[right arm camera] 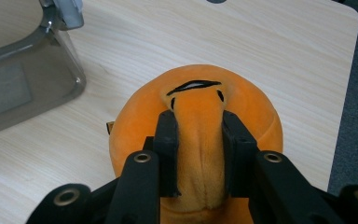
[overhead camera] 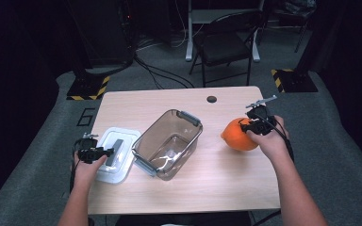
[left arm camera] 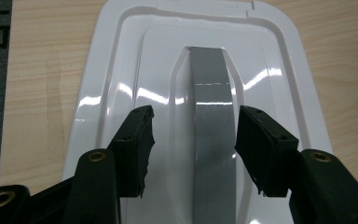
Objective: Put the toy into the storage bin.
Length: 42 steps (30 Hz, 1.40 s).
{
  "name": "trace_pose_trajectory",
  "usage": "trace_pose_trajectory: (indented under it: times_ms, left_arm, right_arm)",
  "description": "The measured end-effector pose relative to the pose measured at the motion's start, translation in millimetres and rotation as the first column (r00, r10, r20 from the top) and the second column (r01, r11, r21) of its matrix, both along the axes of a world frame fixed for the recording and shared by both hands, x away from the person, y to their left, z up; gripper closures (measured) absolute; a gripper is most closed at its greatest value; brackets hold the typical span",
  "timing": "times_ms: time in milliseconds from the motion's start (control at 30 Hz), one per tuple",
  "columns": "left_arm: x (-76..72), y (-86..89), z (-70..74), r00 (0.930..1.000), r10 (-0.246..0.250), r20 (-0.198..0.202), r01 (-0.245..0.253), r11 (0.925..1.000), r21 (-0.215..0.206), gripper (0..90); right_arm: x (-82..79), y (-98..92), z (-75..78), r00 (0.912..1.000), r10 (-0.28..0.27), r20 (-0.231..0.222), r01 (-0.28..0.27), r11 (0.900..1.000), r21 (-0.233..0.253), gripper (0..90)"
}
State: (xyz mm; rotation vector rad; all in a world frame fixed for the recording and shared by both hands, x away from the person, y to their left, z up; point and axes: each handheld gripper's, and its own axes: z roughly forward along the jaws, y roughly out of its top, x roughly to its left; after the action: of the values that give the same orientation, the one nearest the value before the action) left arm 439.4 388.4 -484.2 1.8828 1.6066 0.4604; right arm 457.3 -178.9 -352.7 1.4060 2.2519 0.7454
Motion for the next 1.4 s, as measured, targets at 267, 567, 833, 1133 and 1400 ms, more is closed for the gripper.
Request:
trace_pose_trajectory:
  times_ms: [267,567,833,1133,1400]
  left_arm:
    - [-0.8,1.5,1.2,1.0000,-0.002,0.009,0.002,1.0000,0.000,45.7]
    - [-1.7,3.9,1.1,0.9999,0.005,0.009,-0.005,1.0000,-0.002,45.8]
    - [-2.5,5.4,0.7,0.9999,0.005,0.009,-0.005,1.0000,0.003,45.8]
    - [-4.3,8.6,0.1,0.9999,0.016,0.006,-0.016,0.9999,0.003,45.9]
    - [-6.9,11.8,0.8,0.9995,0.027,0.015,-0.027,0.9996,-0.003,46.0]
  right_arm:
    - [-0.5,3.0,17.4,0.9998,0.012,0.013,-0.013,1.000,0.010,71.3]
    - [0.9,11.4,38.6,0.9986,0.043,0.031,-0.043,0.999,0.009,71.6]
    - [5.2,23.2,56.8,0.9959,0.073,0.054,-0.074,0.997,0.018,71.6]
    - [6.4,37.3,71.8,0.9901,0.114,0.083,-0.117,0.993,0.029,71.5]
    - [7.2,54.3,83.2,0.9827,0.153,0.104,-0.156,0.987,0.026,71.6]
